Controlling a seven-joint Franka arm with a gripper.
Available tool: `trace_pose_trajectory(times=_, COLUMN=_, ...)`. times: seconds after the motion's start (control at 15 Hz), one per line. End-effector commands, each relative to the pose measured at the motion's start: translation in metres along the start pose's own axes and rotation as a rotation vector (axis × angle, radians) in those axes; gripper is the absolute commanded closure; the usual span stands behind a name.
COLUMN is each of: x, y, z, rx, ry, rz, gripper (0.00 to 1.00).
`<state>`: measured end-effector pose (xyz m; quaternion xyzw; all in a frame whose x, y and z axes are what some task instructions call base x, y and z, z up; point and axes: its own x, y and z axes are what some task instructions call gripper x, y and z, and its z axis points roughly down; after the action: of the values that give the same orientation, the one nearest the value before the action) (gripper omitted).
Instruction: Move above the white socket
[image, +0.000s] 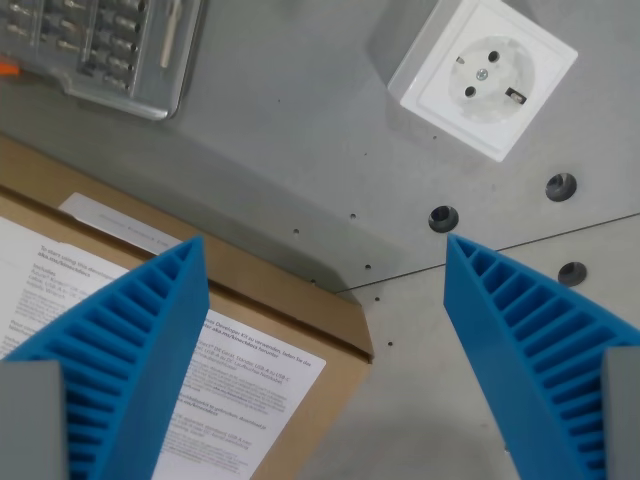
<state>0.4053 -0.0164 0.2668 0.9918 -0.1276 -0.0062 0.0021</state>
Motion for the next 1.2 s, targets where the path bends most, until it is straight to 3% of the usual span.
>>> trace_pose_trajectory(times=0.07, x=0.0002, y=0.0, z=-0.0018, rx=0.001, ry=0.005, rz=0.001, gripper=0.0)
trace_pose_trajectory(times=0.53, x=0.0006, y=0.0008, z=-0.001, rx=0.002, ry=0.007, rz=-0.033, gripper=0.0)
trace_pose_trajectory(times=1.2, x=0.0055, y=0.0091, z=0.0078, rx=0.016, ry=0.031, rz=-0.19, gripper=0.0)
